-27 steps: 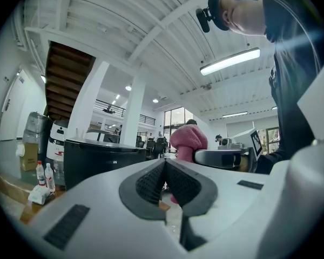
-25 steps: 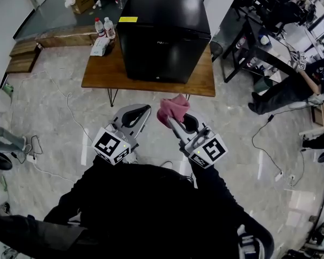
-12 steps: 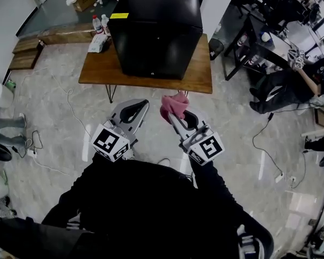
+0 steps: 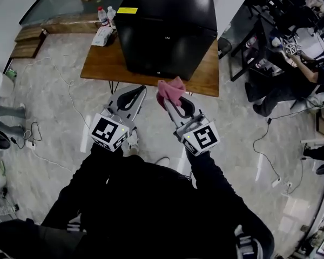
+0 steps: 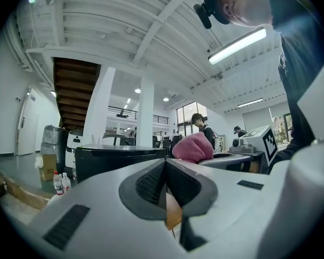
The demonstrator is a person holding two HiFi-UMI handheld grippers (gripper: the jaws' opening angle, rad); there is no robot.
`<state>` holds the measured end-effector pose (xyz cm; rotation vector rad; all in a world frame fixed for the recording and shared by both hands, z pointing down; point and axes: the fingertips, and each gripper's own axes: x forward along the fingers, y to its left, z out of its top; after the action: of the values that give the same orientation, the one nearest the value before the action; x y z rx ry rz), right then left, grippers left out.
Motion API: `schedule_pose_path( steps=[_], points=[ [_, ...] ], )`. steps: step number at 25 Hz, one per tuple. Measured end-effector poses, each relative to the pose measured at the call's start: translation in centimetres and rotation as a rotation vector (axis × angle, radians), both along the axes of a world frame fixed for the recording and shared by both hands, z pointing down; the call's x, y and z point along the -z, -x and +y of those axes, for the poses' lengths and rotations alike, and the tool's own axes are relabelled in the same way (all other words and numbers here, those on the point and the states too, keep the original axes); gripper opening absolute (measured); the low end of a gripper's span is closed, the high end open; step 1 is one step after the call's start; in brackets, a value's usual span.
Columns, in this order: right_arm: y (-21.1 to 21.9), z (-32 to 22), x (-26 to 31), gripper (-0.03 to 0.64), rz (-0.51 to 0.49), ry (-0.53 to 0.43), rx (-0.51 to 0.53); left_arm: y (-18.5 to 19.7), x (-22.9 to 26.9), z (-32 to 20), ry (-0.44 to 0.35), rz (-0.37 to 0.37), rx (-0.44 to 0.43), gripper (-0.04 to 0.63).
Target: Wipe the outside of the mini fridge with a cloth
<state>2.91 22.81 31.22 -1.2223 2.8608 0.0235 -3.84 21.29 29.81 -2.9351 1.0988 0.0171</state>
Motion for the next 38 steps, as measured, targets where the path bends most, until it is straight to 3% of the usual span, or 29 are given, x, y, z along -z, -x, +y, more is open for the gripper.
schedule_pose_path(
  steps=[7, 16, 27, 38],
  points=[
    [7.0, -10.4, -1.6, 0.087, 0.011, 0.02, -0.06, 5.9, -1.1, -9.4, -0.015, -0.01, 0.032, 0.006],
    [14.1, -21.4, -4.0, 0.089, 0.019, 0.082, -0.141, 11.4, -3.7, -18.9, 0.011, -0.029, -0.009, 0.006],
    [16.3, -27.8, -6.7, 0.091, 0.033, 0.134, -0.246, 13.5, -7.0, -25.2, 0.062, -0.02, -0.058, 0.006],
    [15.0, -31.6, -8.6, 0.089, 0.039, 0.167, -0.371, 12.1, -8.8, -28.6, 0.08, -0.029, -0.06, 0.006]
  ],
)
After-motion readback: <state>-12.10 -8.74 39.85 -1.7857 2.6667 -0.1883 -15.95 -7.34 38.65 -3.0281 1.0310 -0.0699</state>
